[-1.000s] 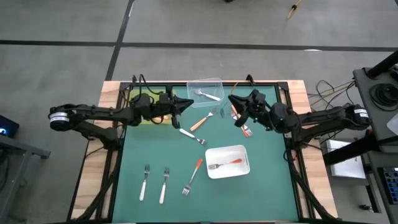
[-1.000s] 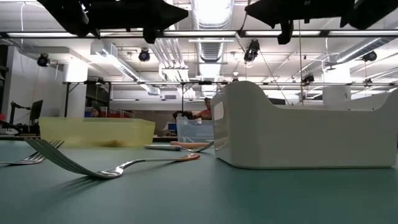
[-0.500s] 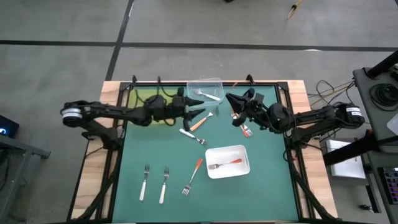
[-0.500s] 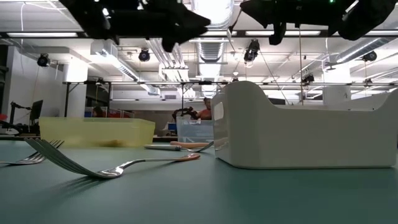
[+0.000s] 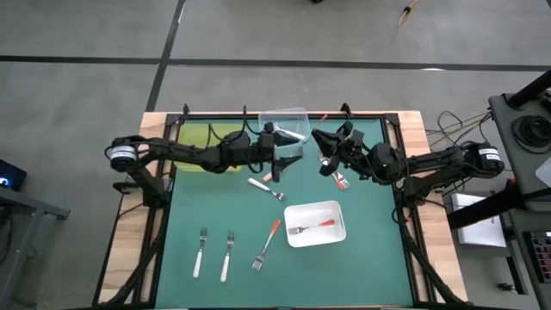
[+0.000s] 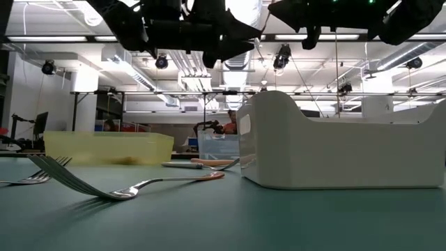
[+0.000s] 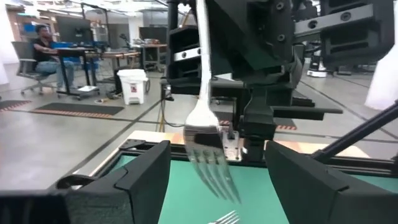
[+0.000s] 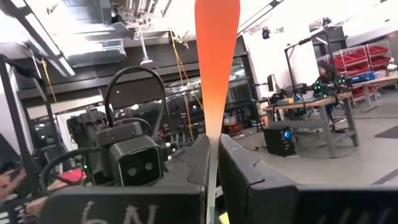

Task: Sort silverware by color (type)
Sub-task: Put the orange fork into the white bin

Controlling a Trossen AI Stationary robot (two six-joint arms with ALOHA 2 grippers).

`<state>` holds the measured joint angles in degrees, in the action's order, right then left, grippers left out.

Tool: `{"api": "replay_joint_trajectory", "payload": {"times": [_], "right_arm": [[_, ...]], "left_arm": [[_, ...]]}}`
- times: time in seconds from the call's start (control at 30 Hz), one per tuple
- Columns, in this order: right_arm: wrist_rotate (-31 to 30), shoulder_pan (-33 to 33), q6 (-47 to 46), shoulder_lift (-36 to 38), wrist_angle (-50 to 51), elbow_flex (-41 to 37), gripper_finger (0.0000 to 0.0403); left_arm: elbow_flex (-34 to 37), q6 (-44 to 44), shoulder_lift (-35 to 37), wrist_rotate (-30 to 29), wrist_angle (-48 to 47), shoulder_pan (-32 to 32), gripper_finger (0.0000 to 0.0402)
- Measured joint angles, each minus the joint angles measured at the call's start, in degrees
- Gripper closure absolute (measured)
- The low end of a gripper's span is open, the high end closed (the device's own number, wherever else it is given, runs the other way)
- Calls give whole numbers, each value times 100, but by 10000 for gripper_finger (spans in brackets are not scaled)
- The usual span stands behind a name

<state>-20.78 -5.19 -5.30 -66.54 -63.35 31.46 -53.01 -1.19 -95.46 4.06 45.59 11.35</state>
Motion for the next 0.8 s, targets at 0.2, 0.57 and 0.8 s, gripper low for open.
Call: {"api": "replay_joint_trajectory", "payload": {"times": [0.2,0.57,0.8], "right_arm": [[-1,0,13,-9,-25,0,391],[-20,0,24,-9,-43,2,391],[-26,4,157,-11,52,2,391]], "left_arm": [[-187,-149,-184,-136,8,-4,159],[-517,-246,-443,-644,-30,-8,258],[-514,-459,-438,-766,-202,-2,392]]}}
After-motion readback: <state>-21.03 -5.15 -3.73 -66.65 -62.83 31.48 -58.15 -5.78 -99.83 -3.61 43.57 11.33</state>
